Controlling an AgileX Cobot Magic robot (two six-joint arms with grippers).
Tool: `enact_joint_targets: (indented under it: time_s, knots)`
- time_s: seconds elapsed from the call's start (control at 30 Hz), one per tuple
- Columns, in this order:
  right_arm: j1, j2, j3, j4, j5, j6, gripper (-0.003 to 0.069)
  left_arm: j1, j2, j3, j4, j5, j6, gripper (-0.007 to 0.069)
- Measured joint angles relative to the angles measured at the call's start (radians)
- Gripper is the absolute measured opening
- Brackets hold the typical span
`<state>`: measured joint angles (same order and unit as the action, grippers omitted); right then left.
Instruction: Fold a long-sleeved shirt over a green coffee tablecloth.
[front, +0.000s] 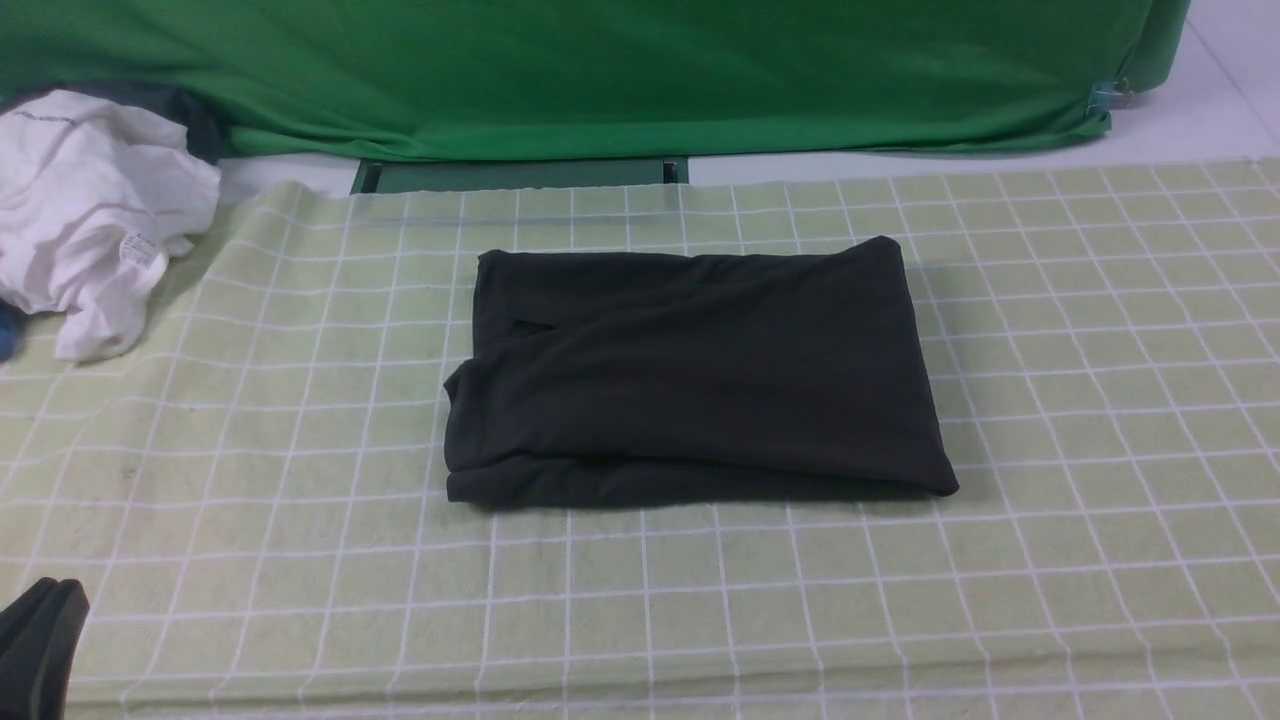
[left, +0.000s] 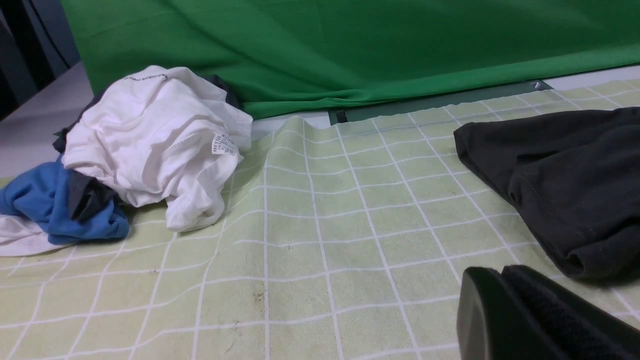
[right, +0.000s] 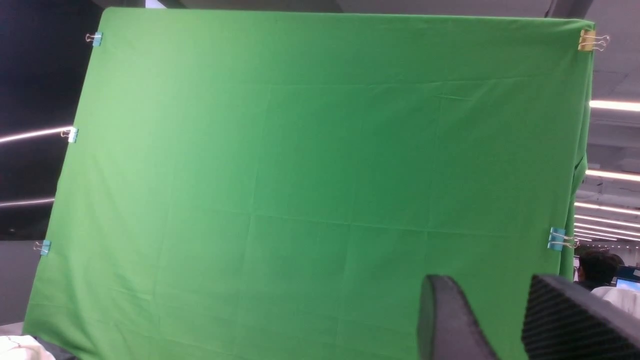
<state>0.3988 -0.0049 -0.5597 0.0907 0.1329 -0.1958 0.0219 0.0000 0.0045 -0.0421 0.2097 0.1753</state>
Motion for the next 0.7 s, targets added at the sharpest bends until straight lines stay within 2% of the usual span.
enact_joint_targets:
  time_s: [0.3,0.53,0.7]
  knots:
    - [-0.009,0.000,0.002,0.000,0.039,-0.021,0.0238,0.000,0.000,0.000,0.000,0.000,0.003,0.0022]
    - [-0.245,0.001,0.138,-0.007,0.112,-0.027,0.0238,0.000,0.000,0.000,0.000,0.000,0.003,0.0035]
    - [-0.343,0.004,0.331,-0.010,0.122,-0.038,0.0238,0.000,0.000,0.000,0.000,0.000,0.003,0.0035]
